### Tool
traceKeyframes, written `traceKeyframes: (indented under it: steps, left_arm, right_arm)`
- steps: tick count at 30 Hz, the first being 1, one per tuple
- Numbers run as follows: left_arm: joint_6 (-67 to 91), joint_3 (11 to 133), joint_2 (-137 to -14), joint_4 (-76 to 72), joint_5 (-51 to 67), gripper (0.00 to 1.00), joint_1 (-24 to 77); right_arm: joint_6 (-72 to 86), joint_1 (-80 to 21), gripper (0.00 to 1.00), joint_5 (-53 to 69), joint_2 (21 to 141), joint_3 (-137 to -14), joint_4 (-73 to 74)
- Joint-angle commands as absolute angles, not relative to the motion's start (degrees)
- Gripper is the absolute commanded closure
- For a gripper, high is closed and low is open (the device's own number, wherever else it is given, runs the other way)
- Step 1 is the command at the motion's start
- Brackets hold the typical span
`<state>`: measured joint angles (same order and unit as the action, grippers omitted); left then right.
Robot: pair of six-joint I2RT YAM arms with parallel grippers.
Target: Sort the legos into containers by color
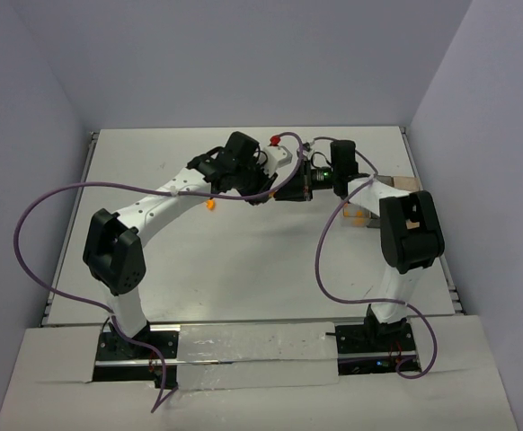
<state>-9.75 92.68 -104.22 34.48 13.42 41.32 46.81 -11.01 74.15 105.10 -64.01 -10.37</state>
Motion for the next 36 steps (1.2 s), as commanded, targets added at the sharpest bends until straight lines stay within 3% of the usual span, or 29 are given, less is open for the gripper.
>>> traceKeyframes:
  steps: [1,6,7,9,12,16,19,23,30,36]
  left_arm:
    - [-10.4,94.5,-103.2,31.2,13.6,1.00,42.0]
    - [-10.2,95.8,-104.4,32.8,14.4,1.00,42.0]
    - [-10.2,96.0,-104.5,33.0,14.5,1.00,42.0]
    - [-10.2,96.5,-104.9,33.4,14.8,1.00,41.9]
    - [-10.3,96.9,-105.4,33.7,14.9,1.00,42.0]
    - [-10.2,97.2,-105.6,33.7,14.5,0.97,42.0]
    - [-10.4,97.0,-105.4,33.7,14.3,0.78,41.9]
    - [-10.5,97.1,-105.2,33.7,13.7,0.61,42.0]
    - [-10.1,96.8,-105.2,33.3,13.0,0.50,41.9]
    - [-10.0,96.3,-104.9,33.2,13.2,0.50,41.9]
  right_arm:
    - [57.8,-11.1,1.00,78.9,102.2,-62.9,-26.5]
    - [47.7,-11.1,1.00,77.5,100.4,-65.2,-16.5]
    - [37.8,-11.2,1.00,76.1,100.2,-67.0,-9.8]
    - [18.6,-11.5,1.00,72.4,100.6,-74.0,17.1]
    - [10.4,-11.5,1.00,69.1,100.8,-77.9,25.4]
    - [9.7,-11.4,1.00,67.6,100.6,-77.4,26.8]
    - [10.7,-11.4,1.00,67.8,101.2,-77.3,26.6]
    - [11.8,-11.3,1.00,67.6,101.8,-77.8,26.6]
    - [13.0,-11.2,1.00,67.2,102.2,-77.9,26.8]
    - [13.8,-10.9,1.00,67.4,102.4,-77.9,26.3]
